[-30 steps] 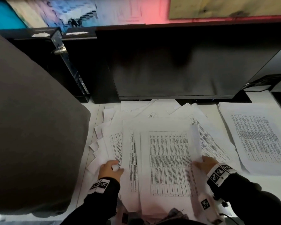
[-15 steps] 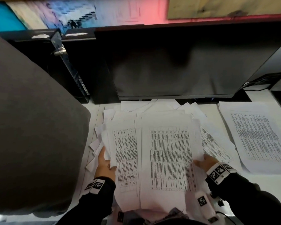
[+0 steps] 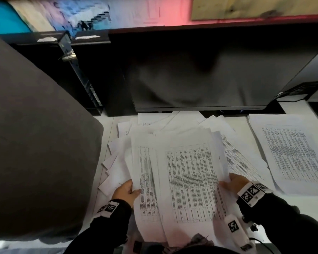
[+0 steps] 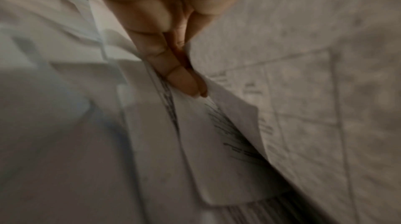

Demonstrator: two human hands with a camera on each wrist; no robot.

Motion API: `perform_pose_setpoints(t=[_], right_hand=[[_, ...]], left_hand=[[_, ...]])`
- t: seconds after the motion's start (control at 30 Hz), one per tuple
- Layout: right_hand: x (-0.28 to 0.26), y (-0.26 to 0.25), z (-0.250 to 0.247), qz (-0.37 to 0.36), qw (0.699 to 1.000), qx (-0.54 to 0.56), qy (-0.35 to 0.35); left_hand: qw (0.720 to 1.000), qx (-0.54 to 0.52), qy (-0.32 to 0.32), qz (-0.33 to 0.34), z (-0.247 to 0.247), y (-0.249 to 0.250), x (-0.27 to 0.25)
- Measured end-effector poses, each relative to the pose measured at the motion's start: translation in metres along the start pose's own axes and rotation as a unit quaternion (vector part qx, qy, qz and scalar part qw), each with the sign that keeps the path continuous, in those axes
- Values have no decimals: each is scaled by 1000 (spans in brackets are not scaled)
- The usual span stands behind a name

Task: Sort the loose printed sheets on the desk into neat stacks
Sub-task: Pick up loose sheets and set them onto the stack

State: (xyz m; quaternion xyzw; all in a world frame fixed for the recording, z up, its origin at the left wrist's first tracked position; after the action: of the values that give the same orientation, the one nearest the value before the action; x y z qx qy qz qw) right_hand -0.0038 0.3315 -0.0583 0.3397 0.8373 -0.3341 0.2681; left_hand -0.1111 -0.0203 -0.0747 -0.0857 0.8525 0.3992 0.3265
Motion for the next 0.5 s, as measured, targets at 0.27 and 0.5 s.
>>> perform_pose_setpoints(t=[0.27,0.5], right_hand=[[-1,-23,31,-12,999,6,-40],[2,-29,33,-33,998,40,-39]], left_hand=[[999,25,-30,19,21,13,-4],[999,31,-8,3,14,8,-2]])
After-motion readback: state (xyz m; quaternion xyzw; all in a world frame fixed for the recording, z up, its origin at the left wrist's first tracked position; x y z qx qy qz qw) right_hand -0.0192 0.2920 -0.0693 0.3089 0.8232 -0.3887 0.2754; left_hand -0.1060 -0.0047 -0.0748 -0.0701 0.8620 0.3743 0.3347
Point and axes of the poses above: each hand's wrist, its own x-axis towards the middle knuckle, its own z-axis out of the palm, y = z × x, the point moved 8 cm from there along x, towards the middle knuckle, and after that the axes turned 7 degrees about -z, right-handed, at the moved point
